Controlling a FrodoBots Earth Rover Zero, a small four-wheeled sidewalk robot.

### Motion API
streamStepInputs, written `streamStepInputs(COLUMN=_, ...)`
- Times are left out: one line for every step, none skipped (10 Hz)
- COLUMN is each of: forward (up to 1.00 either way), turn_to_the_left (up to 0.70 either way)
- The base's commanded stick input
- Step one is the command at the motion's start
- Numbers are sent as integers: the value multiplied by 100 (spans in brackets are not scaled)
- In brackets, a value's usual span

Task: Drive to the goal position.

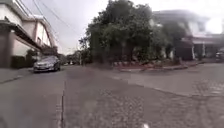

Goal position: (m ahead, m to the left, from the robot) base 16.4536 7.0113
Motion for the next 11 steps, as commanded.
streamStepInputs(forward=100, turn_to_the_left=41)
streamStepInputs(forward=100, turn_to_the_left=41)
streamStepInputs(forward=100, turn_to_the_left=41)
streamStepInputs(forward=100, turn_to_the_left=1)
streamStepInputs(forward=100, turn_to_the_left=1)
streamStepInputs(forward=100, turn_to_the_left=1)
streamStepInputs(forward=100, turn_to_the_left=1)
streamStepInputs(forward=100, turn_to_the_left=1)
streamStepInputs(forward=100, turn_to_the_left=1)
streamStepInputs(forward=100, turn_to_the_left=1)
streamStepInputs(forward=100, turn_to_the_left=1)
